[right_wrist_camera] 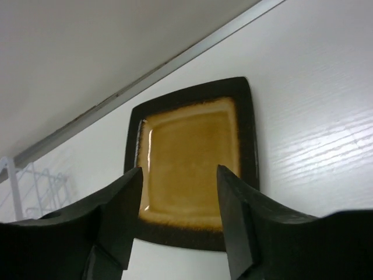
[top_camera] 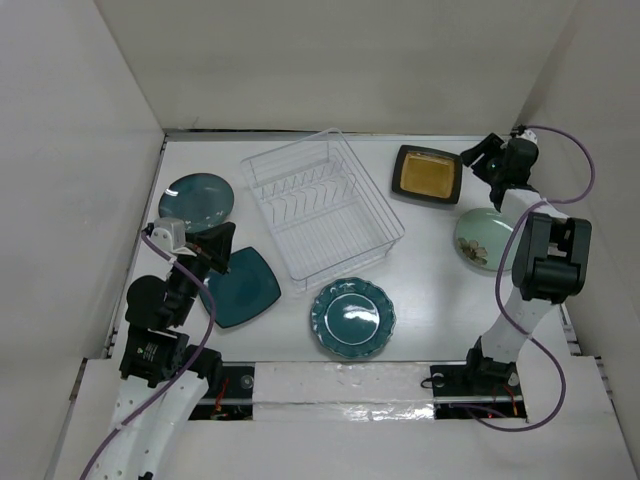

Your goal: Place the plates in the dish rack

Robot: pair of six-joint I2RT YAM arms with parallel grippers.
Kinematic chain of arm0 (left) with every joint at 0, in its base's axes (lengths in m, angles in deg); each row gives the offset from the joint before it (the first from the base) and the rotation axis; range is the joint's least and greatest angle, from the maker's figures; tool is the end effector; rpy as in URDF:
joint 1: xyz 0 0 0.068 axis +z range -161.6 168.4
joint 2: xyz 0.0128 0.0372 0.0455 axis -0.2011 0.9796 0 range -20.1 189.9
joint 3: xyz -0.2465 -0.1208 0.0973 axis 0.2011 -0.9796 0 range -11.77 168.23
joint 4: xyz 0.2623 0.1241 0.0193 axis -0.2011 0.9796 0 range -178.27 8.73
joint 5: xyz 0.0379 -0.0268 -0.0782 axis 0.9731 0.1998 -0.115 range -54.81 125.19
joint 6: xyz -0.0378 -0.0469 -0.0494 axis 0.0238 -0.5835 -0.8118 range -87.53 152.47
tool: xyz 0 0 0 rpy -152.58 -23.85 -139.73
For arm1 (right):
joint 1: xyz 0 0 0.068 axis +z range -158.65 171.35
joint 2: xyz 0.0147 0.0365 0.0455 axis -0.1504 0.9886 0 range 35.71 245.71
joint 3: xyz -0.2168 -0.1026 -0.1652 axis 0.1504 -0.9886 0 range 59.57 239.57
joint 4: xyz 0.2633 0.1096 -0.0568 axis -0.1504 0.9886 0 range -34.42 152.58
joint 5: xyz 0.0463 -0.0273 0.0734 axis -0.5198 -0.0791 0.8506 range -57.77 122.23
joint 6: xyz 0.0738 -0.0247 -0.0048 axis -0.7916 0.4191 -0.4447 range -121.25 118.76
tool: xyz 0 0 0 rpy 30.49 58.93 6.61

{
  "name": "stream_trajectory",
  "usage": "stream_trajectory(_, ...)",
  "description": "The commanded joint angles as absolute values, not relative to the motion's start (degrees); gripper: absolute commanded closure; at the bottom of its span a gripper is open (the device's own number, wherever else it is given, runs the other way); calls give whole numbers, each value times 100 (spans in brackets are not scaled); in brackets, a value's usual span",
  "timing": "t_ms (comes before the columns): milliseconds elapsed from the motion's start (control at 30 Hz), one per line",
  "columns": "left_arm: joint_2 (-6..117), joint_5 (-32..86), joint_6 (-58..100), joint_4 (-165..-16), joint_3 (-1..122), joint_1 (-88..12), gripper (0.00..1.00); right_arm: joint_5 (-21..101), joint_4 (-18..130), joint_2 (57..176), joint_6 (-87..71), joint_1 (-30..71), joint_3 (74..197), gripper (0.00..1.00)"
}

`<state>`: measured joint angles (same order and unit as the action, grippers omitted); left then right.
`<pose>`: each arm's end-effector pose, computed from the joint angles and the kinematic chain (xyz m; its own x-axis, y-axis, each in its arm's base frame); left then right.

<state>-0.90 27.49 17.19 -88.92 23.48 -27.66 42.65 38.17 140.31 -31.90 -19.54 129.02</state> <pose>0.1279 -0.0460 0.3808 0.1616 -0.3183 -0.9341 0.4562 0.8635 -0.2153 0.4781 -0.0798 0.2350 -0.2489 0.5585 -0.7913 0.1669 0.8295 0.5330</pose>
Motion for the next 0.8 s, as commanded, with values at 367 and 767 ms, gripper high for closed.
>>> stream_trajectory(367,-112,2675,1832,-9108,2470,-2848,100,5893,5540,16253,-2911,-2623,15299,28)
stream_trajectory(767,-77,2666,1841,-9108,2471,-2848,96,7547,6261,17475,-2805,-2517,16029,29)
